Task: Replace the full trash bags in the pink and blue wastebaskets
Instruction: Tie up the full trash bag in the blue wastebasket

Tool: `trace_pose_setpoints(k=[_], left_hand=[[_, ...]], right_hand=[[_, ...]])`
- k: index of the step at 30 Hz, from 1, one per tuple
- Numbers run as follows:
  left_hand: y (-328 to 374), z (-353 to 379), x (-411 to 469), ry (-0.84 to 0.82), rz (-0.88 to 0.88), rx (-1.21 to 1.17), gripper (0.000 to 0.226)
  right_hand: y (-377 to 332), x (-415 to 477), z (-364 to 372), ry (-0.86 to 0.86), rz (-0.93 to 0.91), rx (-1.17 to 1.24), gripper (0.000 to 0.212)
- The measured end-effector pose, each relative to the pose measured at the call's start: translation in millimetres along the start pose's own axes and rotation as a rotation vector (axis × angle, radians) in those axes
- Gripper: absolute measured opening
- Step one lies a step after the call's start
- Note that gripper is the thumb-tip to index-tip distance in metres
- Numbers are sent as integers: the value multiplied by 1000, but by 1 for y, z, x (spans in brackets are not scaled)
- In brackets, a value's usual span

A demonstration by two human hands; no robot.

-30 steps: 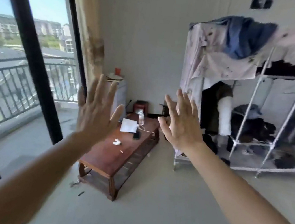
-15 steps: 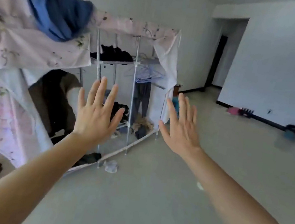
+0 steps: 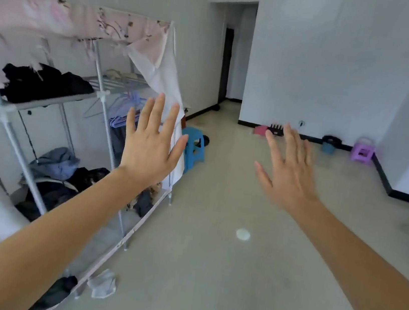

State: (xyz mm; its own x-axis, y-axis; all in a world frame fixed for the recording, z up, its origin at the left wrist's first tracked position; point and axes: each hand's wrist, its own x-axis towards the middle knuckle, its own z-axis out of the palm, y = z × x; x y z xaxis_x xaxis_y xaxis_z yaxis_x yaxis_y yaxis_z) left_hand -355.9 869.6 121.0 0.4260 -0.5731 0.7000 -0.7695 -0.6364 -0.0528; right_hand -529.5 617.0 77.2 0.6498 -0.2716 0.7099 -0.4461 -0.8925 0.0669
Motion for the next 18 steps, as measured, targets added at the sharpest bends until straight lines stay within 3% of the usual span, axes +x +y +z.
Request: trace_pose_setpoints(k=[9, 18], left_hand=[[58, 251, 153, -141, 138, -123, 67], [28, 406, 355, -48, 133, -197, 67]], right_hand=[[123, 88, 201, -126, 234, -13, 78], [213, 284, 356, -100, 262, -19, 76]])
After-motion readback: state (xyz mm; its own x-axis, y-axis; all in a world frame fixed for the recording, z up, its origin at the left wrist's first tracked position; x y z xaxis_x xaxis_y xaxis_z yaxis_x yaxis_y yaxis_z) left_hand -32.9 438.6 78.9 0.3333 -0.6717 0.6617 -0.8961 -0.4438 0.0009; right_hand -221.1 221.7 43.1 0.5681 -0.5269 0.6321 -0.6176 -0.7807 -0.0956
